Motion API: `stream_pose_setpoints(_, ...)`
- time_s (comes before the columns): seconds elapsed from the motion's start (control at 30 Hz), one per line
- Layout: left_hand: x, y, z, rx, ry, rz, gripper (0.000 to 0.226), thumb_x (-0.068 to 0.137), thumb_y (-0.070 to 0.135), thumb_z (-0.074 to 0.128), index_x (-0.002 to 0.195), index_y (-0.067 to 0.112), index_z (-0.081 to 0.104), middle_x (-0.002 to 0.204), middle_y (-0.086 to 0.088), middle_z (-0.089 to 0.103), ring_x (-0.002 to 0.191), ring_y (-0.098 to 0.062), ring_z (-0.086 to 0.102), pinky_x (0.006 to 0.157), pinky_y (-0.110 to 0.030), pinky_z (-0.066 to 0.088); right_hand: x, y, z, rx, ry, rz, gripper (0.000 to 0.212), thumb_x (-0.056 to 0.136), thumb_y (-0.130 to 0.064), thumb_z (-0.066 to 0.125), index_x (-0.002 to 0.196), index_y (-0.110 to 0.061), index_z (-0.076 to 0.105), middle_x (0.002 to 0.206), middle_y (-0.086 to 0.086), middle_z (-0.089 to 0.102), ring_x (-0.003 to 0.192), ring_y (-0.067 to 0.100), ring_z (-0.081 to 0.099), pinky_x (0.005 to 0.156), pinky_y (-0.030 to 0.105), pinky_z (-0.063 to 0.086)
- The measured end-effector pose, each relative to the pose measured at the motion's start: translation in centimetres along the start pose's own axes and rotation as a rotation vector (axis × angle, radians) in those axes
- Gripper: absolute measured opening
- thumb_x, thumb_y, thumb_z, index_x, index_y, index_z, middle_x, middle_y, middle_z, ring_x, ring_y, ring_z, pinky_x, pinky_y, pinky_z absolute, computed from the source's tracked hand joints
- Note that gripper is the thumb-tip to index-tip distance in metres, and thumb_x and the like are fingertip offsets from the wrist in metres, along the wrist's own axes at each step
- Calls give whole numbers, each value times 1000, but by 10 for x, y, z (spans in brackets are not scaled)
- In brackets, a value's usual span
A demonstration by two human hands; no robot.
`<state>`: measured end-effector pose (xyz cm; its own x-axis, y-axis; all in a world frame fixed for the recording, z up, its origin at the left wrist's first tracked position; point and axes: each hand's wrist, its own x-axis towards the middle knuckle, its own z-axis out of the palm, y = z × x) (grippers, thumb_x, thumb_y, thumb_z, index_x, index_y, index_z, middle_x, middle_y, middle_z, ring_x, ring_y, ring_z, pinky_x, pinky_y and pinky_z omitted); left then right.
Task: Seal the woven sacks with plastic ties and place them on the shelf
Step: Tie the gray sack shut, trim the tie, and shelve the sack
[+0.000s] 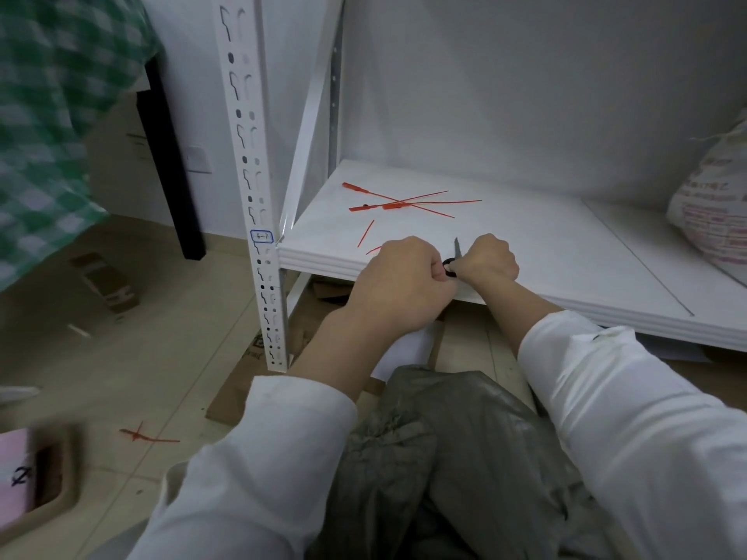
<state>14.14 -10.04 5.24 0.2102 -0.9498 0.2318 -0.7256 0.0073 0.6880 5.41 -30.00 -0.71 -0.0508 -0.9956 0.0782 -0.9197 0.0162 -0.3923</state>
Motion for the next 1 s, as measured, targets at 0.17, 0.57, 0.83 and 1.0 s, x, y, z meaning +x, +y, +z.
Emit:
stream_pose_setpoints(0.17,-5,2,4,30,-35,30,20,85,17,63,66,18,58,76,-7,64,76,-19,61,75,-39,56,-14,-6,-6,-38,-39,-13,33,70,-18,76,96,-10,58,109,9,62,101,29,62,69,28,45)
stream_pose_setpoints(0.57,-43,0,15,83,-99,45,16,83,18,64,70,9,64,70,-7,65,67,-20,60,62,-33,51,-77,57,-32,215,-178,-126,39,78,-39,71,74,-1,68,77,12,68,75,26,64,58,31,48)
stream_pose_setpoints(0.83,-92,20,27,193,-149,68,13,86,21,65,78,10,66,77,-7,66,75,-24,64,70,-44,57,-195,134,-66,275,-347,-223,31,74,-35,82,59,-10,71,57,4,68,50,10,62,48,22,48)
stream_pose_setpoints(1.0,-142,23,62,290,-321,50,20,86,25,64,106,22,64,96,6,66,87,-15,61,76,-33,53,-244,186,-73,114,-403,-437,37,77,-29,78,48,-11,65,49,3,61,50,16,59,59,36,52)
